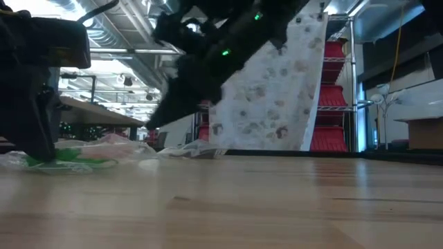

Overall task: Sort rubber bands
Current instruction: Close the transparent zip bag

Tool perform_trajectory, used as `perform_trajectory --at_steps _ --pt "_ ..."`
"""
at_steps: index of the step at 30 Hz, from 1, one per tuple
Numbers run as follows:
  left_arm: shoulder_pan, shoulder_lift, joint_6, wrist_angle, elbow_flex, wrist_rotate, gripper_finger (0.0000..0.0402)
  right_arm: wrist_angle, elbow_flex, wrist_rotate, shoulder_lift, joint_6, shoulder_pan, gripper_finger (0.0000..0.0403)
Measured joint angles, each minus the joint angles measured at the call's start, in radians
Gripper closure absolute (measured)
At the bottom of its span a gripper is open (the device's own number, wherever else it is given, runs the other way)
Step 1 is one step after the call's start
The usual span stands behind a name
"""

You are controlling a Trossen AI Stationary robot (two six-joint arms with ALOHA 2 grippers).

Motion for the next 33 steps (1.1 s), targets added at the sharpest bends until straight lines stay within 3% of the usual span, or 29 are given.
perform_trajectory --at_steps 4,12,16,20,24,27,33 --pt "0.0 0.0 0.003 0.002 0.0 0.0 0.0304 0.06 -0.001 -0.003 0.043 0.0 -0.003 0.0304" --pt "0.0 0.0 0.035 0.023 0.0 0.007 0.0304 -0.005 0.003 0.041 0.097 -0.006 -0.035 0.0304" --pt "-0.006 0.002 0.086 0.034 0.0 0.133 0.0304 -0.047 0.007 0.073 0.102 -0.058 -0.047 0.0304" --pt "-0.029 0.002 0.108 0.035 0.0 0.147 0.0304 -0.101 0.008 0.146 0.102 -0.126 -0.044 0.0304" --pt "-0.021 -0.012 0.087 0.031 0.023 0.143 0.0304 -0.144 0.006 0.162 0.093 -0.076 -0.045 0.0304" --pt "-0.012 -0.042 0.118 0.031 0.055 0.084 0.0304 -0.156 0.019 0.137 0.087 -0.028 -0.039 0.0304" --pt "0.03 -0.053 0.263 0.051 0.075 -0.143 0.0304 -0.166 0.059 0.101 0.093 0.007 -0.029 0.0304"
